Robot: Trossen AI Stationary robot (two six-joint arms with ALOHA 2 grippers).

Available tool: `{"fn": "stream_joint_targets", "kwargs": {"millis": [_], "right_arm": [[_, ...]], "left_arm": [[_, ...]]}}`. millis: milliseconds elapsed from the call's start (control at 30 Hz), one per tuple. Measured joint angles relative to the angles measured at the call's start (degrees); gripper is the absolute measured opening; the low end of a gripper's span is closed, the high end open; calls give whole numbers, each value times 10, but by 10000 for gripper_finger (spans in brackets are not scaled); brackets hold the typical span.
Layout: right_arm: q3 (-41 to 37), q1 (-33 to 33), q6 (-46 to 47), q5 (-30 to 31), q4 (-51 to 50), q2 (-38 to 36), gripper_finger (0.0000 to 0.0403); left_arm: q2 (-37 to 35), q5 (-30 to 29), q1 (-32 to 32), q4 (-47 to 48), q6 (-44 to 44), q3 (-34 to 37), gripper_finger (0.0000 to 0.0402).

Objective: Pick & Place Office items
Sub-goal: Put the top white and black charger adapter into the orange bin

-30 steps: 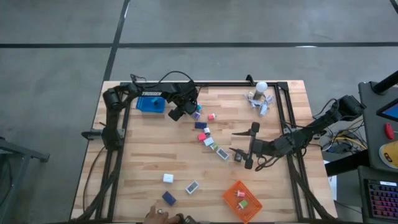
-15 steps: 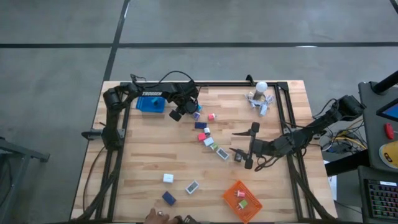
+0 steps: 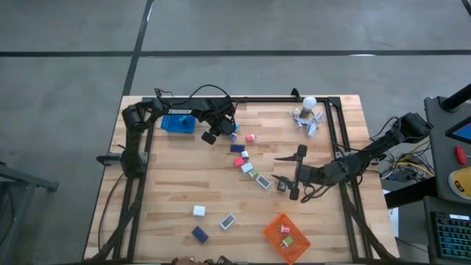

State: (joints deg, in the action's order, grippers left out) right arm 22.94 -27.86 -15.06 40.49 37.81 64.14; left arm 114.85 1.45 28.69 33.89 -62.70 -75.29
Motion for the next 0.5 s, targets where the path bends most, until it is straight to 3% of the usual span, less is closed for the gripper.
{"fn": "stream_joint_targets", "kwargs": {"millis": [500], "right_arm": [[0, 0, 3, 0, -5, 0, 253]], "left_arm": [[-35, -12, 2, 47, 102, 6, 126]]}}
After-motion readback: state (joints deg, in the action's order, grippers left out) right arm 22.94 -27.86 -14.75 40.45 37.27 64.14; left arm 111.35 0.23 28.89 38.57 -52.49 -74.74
